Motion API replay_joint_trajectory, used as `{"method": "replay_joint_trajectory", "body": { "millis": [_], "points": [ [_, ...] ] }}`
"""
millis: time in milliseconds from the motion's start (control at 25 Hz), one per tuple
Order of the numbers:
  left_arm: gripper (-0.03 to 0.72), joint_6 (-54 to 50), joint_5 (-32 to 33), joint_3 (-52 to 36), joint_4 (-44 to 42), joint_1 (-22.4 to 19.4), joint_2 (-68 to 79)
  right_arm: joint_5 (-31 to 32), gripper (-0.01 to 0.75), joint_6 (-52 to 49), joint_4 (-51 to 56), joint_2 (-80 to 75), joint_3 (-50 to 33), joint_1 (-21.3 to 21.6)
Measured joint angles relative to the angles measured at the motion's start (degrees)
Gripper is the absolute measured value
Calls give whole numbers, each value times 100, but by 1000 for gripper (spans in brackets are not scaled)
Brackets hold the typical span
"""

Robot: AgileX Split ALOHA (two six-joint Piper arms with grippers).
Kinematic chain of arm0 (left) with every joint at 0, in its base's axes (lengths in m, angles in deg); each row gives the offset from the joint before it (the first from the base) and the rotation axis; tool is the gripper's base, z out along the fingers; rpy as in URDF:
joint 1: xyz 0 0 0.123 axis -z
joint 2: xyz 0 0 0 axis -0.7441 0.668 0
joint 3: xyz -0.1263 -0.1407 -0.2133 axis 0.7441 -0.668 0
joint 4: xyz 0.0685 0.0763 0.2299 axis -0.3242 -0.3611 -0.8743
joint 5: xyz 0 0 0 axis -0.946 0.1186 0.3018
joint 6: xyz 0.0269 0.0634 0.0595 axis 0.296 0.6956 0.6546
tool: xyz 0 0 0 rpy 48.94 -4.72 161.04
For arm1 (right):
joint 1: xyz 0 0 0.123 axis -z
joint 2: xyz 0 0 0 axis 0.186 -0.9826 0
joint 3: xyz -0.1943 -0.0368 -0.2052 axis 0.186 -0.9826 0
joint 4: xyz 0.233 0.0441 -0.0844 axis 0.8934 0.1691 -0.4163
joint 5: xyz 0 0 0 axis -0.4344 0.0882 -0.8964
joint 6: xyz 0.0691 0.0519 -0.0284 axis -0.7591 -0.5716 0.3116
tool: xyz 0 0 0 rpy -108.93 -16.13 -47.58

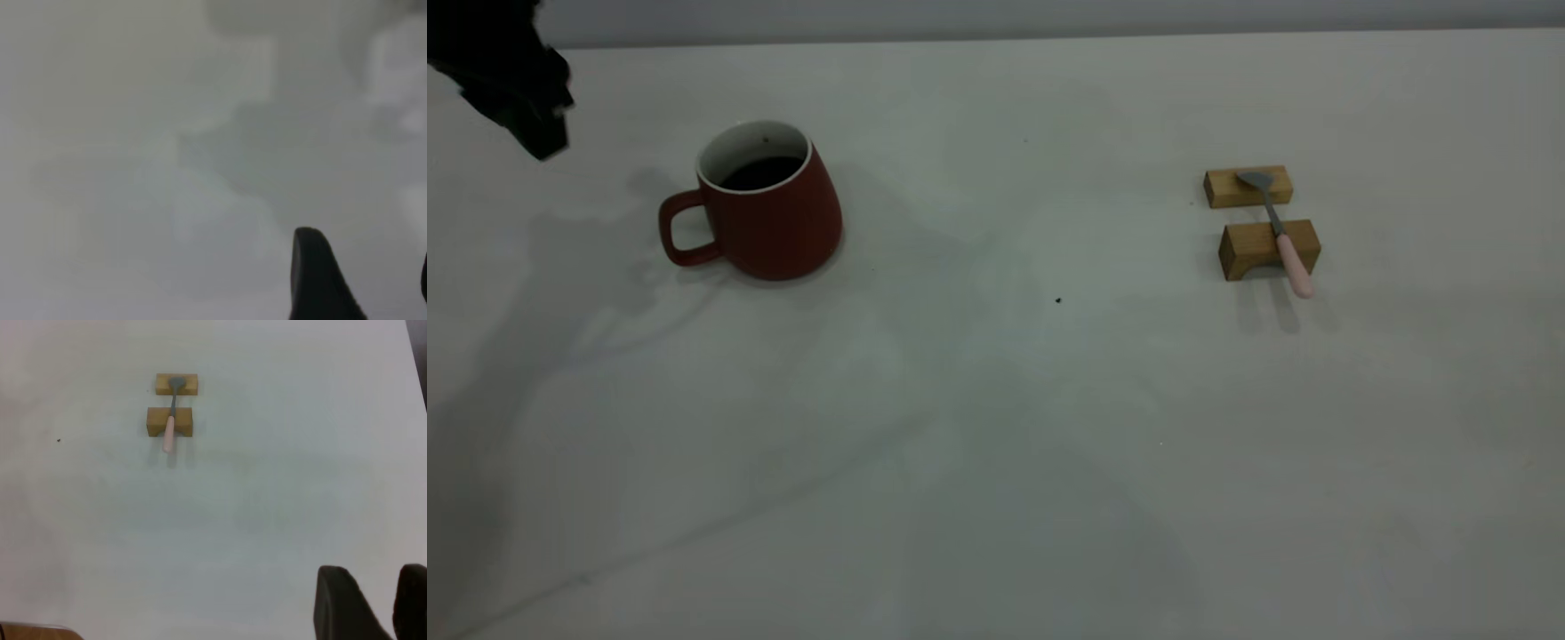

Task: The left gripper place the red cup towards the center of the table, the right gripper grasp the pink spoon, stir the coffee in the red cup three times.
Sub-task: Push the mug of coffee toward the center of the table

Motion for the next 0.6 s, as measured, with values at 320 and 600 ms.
{"method": "replay_joint_trajectory", "body": {
  "millis": [320, 600],
  "points": [
    [447, 2793, 261, 963, 984, 0, 891, 0, 237, 0, 0, 0, 0, 0],
    [447, 3976, 336, 1385, 1527, 21, 1378, 0, 237, 0, 0, 0, 0, 0]
  ]
}}
